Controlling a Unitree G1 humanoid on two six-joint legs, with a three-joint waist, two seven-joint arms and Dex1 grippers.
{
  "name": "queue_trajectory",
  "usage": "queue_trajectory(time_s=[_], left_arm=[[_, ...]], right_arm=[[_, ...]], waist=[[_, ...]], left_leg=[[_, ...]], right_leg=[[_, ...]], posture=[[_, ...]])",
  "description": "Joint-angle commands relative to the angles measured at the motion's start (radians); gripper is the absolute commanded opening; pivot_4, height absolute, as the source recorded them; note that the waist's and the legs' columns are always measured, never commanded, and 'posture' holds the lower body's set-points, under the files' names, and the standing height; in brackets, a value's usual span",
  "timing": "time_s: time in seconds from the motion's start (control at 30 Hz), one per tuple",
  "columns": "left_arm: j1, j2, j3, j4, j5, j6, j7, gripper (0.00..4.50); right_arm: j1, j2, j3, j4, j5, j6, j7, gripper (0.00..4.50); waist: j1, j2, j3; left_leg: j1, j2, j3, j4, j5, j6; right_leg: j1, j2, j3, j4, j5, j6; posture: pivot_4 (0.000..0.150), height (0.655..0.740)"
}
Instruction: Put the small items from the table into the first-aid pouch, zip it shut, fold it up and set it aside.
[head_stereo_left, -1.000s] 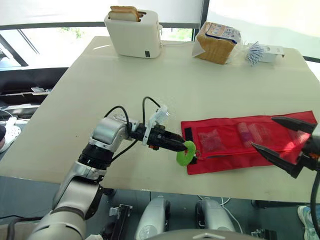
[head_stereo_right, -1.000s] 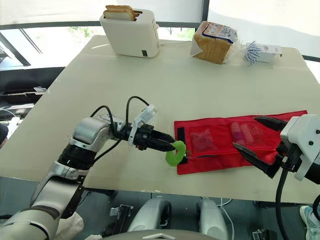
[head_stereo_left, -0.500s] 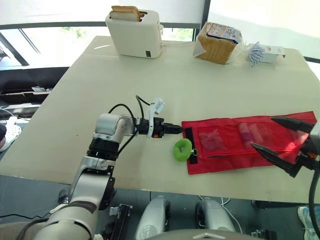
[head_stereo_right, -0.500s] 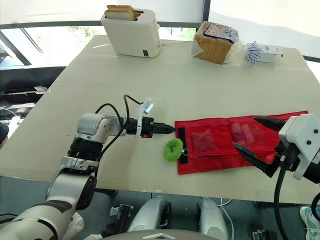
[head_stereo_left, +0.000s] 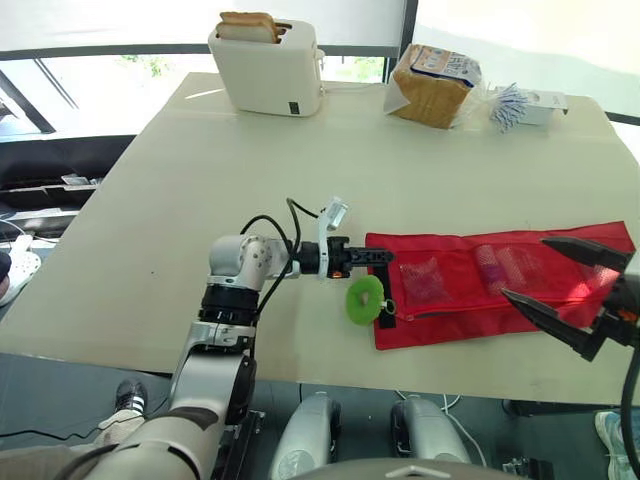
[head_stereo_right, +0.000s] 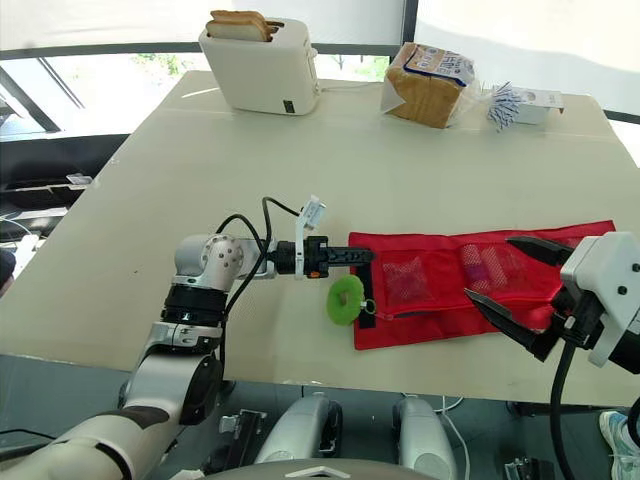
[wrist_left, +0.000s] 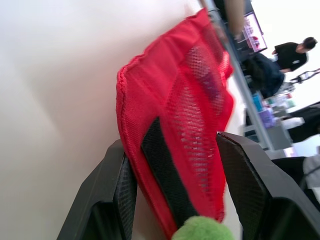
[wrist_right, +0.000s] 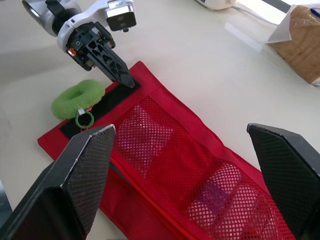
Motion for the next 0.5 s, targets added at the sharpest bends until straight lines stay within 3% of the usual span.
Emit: queue_trajectory(time_s=[0.03,0.07,0.17,0.33,0.5], left_arm=[[0.014,-0.001,0.014,-0.035,-0.042,0.022,-0.004,2.57],[0.017,-0.003,0.025,-0.037,-0.051,0.035,0.003,2.57],[0.021,-0.018,0.062,-0.034,-0.081,0.068,0.03,1.81],[0.01,-0.051,0.109,-0.043,-0.122,0.113,0.072,0.06],[-0.019,-0.097,0.183,-0.057,-0.168,0.168,0.137,0.06]], right_arm=[[0.002,-0.009,-0.026,-0.021,0.012,-0.008,-0.009,4.5],[0.002,-0.01,-0.025,-0.022,0.013,-0.008,-0.009,4.5],[-0.001,-0.014,-0.008,-0.023,0.016,-0.004,-0.018,4.5],[-0.056,-0.009,0.137,-0.052,0.112,0.033,-0.117,4.5],[-0.286,0.084,0.579,-0.023,0.101,0.157,-0.333,4.5]], waist=[[0.0,0.0,0.0],[0.0,0.0,0.0],[0.001,0.0,0.0],[0.001,0.0,0.0],[-0.001,0.0,-0.001]], left_leg=[[0.0,0.0,0.0,0.0,0.0,0.0],[0.0,0.0,0.0,0.0,0.0,0.0],[0.0,0.0,0.0,0.0,0.0,0.0],[0.0,0.0,0.0,0.0,0.0,0.0],[0.0,0.0,0.0,0.0,0.0,-0.001]], right_leg=[[0.0,0.0,0.0,0.0,0.0,0.0],[0.0,0.0,0.0,0.0,0.0,0.0],[0.0,0.0,0.0,0.0,0.0,0.0],[0.0,0.0,0.0,0.0,0.0,0.0],[-0.001,-0.002,0.0,0.001,0.0,0.0]], posture=[[0.15,0.74],[0.15,0.74],[0.15,0.74],[0.15,0.74],[0.15,0.74]])
